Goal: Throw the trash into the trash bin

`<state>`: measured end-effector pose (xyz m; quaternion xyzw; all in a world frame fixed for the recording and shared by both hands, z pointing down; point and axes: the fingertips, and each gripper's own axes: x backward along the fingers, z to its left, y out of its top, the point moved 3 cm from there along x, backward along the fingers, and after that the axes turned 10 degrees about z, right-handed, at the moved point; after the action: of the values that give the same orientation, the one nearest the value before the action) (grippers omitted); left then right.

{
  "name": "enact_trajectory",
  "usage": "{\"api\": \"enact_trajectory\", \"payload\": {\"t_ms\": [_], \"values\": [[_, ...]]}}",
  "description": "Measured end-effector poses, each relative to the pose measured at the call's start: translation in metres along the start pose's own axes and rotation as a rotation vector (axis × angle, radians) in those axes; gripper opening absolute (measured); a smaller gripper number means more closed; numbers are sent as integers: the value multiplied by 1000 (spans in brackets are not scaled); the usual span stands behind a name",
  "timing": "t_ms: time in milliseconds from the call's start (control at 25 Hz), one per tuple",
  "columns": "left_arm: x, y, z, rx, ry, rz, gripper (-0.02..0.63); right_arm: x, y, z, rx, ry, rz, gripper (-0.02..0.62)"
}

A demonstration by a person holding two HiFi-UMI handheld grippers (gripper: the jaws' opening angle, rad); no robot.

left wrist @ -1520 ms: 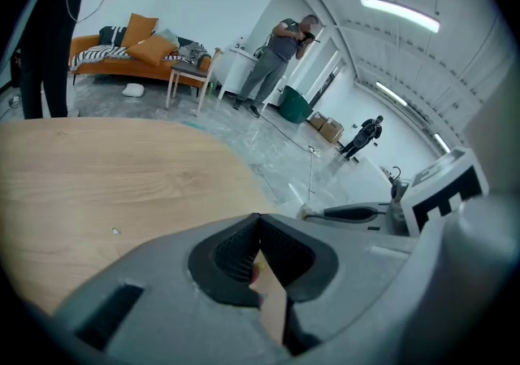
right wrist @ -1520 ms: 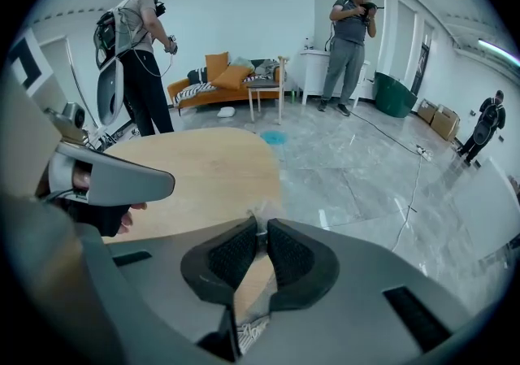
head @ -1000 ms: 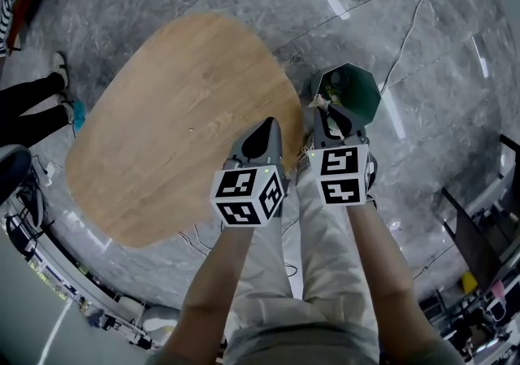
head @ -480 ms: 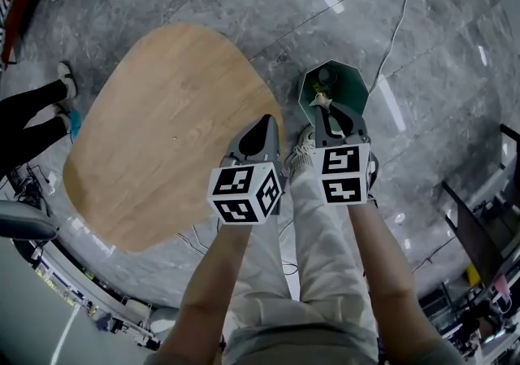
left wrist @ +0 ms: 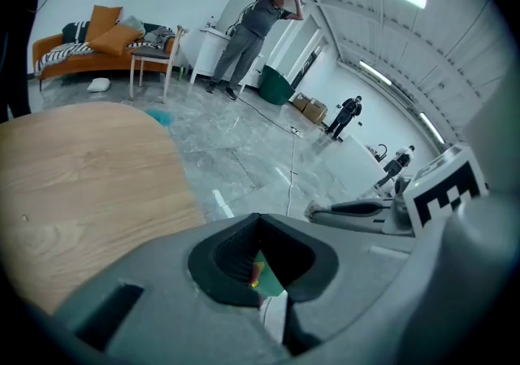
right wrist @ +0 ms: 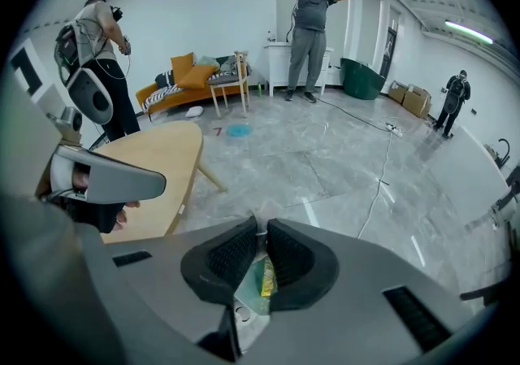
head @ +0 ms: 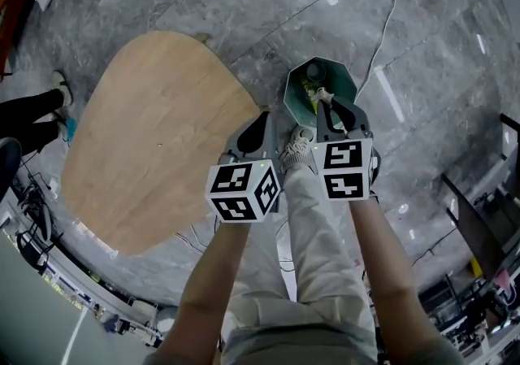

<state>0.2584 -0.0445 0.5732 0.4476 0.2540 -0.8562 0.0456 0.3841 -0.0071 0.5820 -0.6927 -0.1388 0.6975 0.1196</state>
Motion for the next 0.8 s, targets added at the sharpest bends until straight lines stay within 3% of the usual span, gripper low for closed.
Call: {"api": "enact_trajectory", "payload": {"t_ms": [800], "values": [[-31,4,-29,-37,-24,33,0,-9,-17,-40,-64,-26,21,37]]}}
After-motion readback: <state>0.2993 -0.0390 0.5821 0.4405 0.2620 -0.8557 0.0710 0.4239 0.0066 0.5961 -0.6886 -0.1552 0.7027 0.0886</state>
